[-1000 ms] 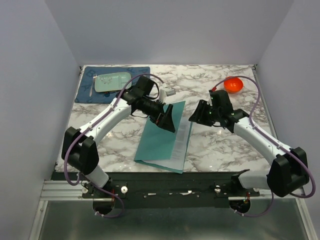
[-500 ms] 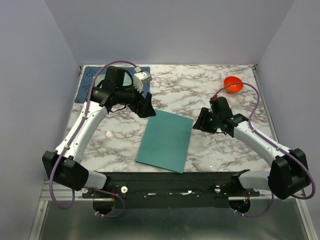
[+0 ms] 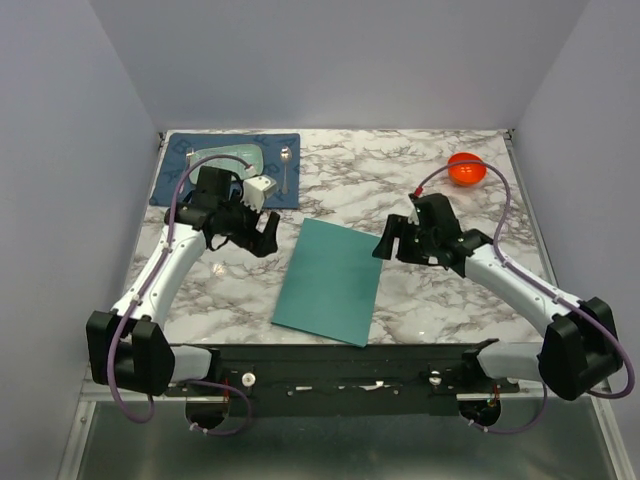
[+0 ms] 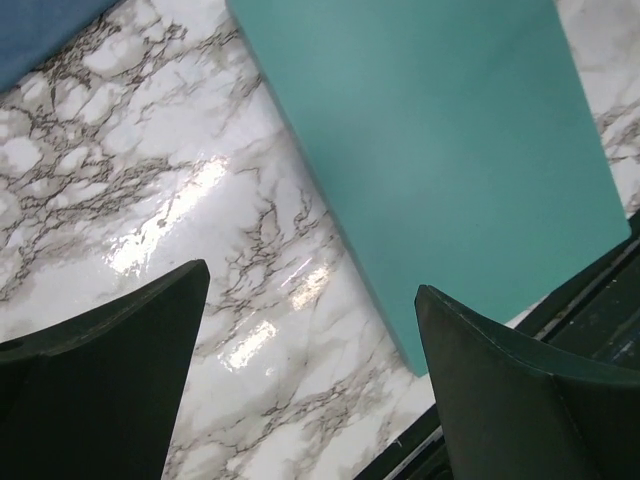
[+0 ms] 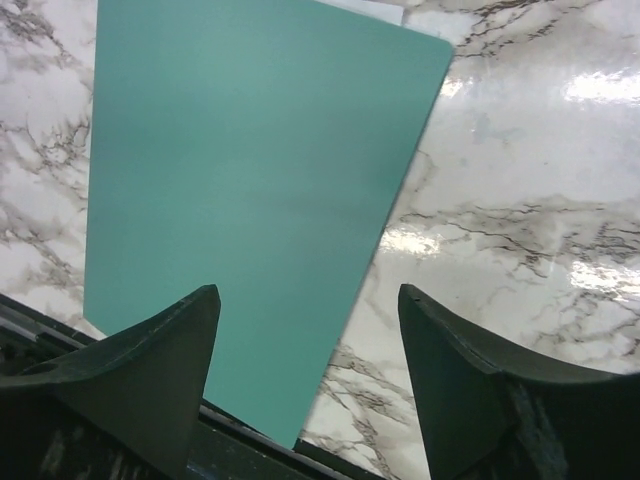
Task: Put the files into the folder
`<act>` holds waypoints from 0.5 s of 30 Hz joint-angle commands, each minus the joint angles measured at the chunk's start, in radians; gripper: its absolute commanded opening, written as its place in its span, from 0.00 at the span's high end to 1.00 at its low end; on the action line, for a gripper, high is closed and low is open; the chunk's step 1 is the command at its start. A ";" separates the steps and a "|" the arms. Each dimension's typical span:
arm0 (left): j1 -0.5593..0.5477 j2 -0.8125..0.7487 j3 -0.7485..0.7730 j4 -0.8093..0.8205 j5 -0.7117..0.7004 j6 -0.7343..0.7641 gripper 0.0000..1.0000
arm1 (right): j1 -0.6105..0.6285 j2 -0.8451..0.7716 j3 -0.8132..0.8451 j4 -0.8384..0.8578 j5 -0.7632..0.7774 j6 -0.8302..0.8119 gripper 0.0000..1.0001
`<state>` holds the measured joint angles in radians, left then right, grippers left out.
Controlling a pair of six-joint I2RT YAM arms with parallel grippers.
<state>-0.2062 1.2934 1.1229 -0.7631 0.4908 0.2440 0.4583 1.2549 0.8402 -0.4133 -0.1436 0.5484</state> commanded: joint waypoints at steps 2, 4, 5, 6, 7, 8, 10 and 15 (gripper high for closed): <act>0.010 -0.011 -0.098 0.120 -0.063 0.072 0.01 | 0.020 0.095 -0.016 0.080 -0.030 -0.005 0.19; 0.010 -0.013 -0.143 0.156 -0.073 0.112 0.01 | 0.020 0.127 -0.052 0.117 -0.028 0.021 0.18; 0.010 -0.013 -0.155 0.183 -0.081 0.124 0.01 | 0.020 0.159 -0.059 0.152 -0.027 0.024 0.18; 0.010 -0.005 -0.170 0.194 -0.087 0.141 0.01 | 0.020 0.175 -0.065 0.169 -0.028 0.030 0.18; 0.008 0.001 -0.175 0.199 -0.089 0.159 0.01 | 0.019 0.192 -0.064 0.182 -0.031 0.034 0.18; 0.007 0.007 -0.179 0.208 -0.095 0.190 0.01 | 0.020 0.231 -0.058 0.200 -0.036 0.036 0.18; -0.001 0.032 -0.187 0.209 -0.110 0.216 0.01 | 0.020 0.273 -0.029 0.212 -0.045 0.045 0.17; -0.032 0.101 -0.192 0.186 -0.121 0.273 0.01 | 0.020 0.388 0.028 0.261 -0.077 0.076 0.17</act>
<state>-0.2119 1.3418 0.9413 -0.5907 0.3988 0.4282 0.4740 1.5650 0.8204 -0.2317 -0.1883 0.5934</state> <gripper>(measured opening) 0.988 0.826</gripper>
